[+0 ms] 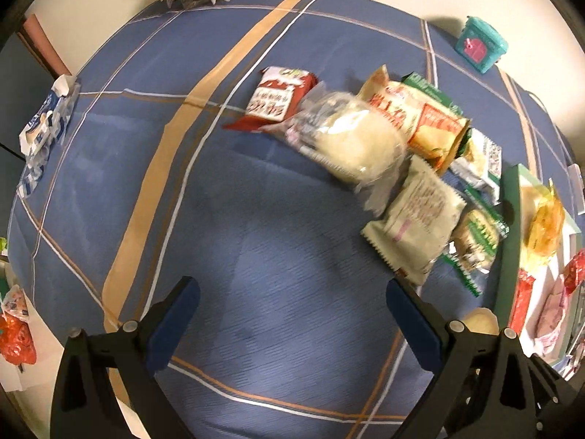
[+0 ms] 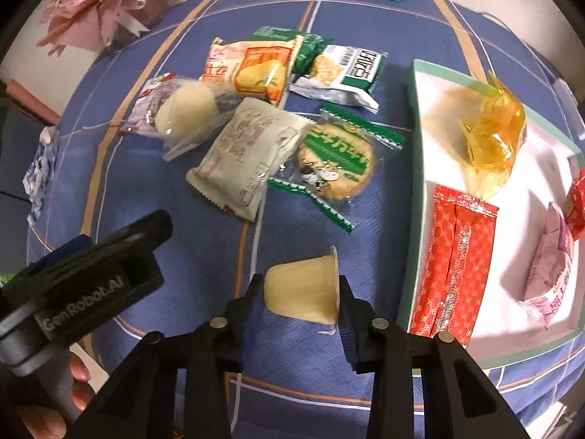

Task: Organize snacks
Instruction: 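Grasp the white wrapped packet with the left tool while the right lifts the jelly cup, then carry the white packet into the tray with the left tool while the right releases the jelly cup there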

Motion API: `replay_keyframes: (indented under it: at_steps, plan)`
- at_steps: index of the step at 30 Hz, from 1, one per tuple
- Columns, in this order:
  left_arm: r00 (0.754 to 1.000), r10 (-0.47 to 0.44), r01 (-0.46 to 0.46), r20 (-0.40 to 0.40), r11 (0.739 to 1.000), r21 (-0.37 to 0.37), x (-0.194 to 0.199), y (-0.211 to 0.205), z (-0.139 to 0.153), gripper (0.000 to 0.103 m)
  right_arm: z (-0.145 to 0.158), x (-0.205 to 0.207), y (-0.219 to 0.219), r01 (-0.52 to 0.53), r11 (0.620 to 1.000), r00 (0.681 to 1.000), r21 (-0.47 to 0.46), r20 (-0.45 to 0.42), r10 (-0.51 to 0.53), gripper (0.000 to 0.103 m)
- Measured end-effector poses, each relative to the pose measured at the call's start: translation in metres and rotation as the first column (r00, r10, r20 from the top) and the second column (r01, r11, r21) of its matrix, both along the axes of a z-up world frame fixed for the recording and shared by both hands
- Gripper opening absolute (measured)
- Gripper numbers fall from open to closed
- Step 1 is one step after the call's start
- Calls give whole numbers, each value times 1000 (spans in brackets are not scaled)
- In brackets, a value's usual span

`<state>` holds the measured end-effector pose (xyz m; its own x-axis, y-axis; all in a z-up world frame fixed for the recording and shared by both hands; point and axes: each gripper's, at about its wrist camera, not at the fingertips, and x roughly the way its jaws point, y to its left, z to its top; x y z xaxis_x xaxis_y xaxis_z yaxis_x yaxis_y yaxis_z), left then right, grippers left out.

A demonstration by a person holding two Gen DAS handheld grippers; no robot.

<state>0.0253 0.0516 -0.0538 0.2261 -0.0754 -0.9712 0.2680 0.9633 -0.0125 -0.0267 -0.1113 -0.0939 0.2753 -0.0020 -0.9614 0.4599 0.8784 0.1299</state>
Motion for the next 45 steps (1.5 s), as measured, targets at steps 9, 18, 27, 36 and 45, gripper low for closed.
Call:
replay_keyframes:
  at_steps: [9,18,27,36,45]
  plan:
    - [998,-65,66,28,997,-48,10,-50,13,100,38,-18,-50,107,994,987,37,118,-111,40]
    - [988,-155,155,8,988,-7,17,-111,1,80,62,-46,-81,210,977,964,38,161,-213,40]
    - [982,-190,190,-4,981,40,32,-147,-18,66,62,-50,-86,234,970,957,64,163,-241,40]
    - [984,-175,175,-9,984,-6,35,-159,-16,53,55,-50,-91,247,967,955,68,153,-255,40]
    - [986,-156,163,61,979,-124,27,-145,30,53,63,-55,-93,254,964,949,74,172,-264,40]
